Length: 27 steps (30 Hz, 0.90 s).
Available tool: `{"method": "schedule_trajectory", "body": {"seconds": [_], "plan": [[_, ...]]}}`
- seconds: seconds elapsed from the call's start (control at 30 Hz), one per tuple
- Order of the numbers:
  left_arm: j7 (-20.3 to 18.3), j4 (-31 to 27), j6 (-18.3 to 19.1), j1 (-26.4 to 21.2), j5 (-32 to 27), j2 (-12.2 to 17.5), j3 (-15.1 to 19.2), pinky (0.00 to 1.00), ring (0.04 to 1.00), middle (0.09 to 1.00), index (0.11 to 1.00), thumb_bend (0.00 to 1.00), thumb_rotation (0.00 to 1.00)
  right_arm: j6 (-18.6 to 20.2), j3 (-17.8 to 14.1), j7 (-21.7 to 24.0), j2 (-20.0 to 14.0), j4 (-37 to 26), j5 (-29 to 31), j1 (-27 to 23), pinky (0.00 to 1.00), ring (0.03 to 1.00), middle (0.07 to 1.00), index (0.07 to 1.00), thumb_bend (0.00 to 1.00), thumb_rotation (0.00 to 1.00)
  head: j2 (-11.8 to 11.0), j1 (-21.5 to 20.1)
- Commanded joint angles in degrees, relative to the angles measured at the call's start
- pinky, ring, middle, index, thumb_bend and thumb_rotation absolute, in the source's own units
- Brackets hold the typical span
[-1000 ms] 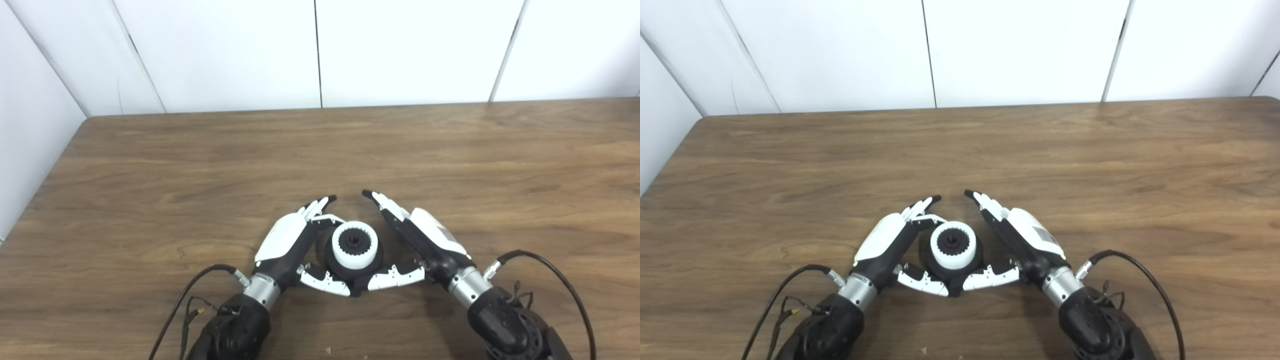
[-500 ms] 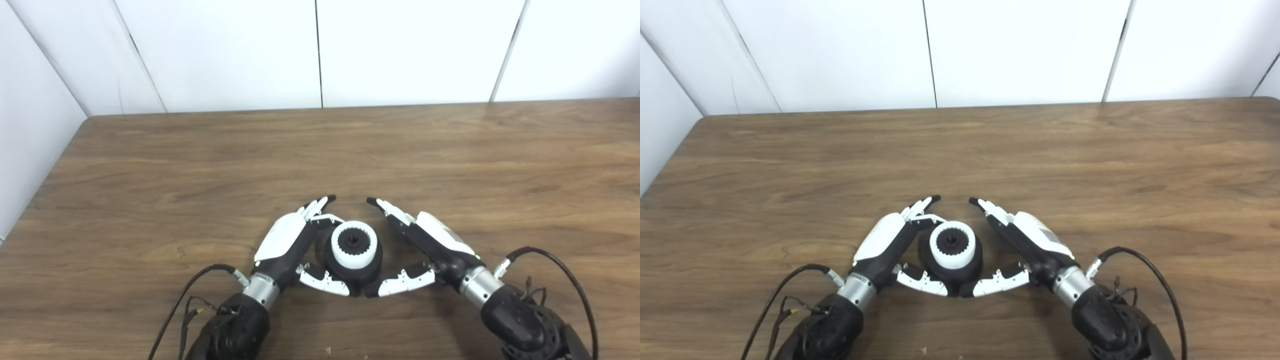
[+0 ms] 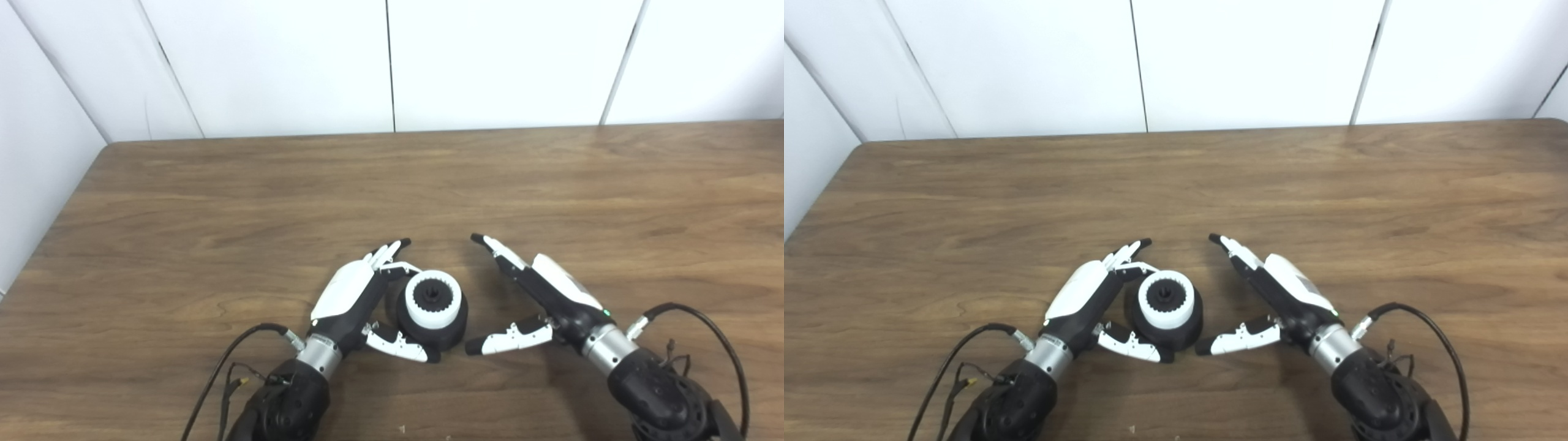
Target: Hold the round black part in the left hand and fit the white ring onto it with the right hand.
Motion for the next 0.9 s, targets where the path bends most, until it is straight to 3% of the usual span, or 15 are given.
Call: {"method": "schedule_trajectory", "body": {"seconds": [0.0, 0.3, 0.87], "plan": [[1.01, -1.42, -0.96, -1.88, -0.28, 0.24, 0.46, 1.00, 1.000, 1.000, 0.581, 0.95, 0.28, -1.23, -1.10, -0.86, -0.92, -0.74, 0.34, -0.84, 0.95, 1.000, 1.000, 1.000, 1.00, 0.45, -0.01, 0.01], [1.14, -1.45, -1.06, -1.97, -0.36, 0.30, 0.64, 1.00, 1.000, 1.000, 0.580, 0.95, 0.28, -0.59, -2.30, -0.54, -1.55, -0.74, 1.72, -0.98, 0.97, 1.000, 1.000, 1.000, 1.00, 0.42, 0.11, 0.07], [0.46, -1.29, -0.98, -2.55, -0.69, 1.31, 0.93, 1.00, 1.000, 1.000, 0.619, 0.96, 0.29, -0.07, -1.63, -1.31, 0.02, -1.80, 0.74, -0.37, 0.95, 1.000, 1.000, 1.000, 1.00, 0.40, -0.02, -0.87]]}}
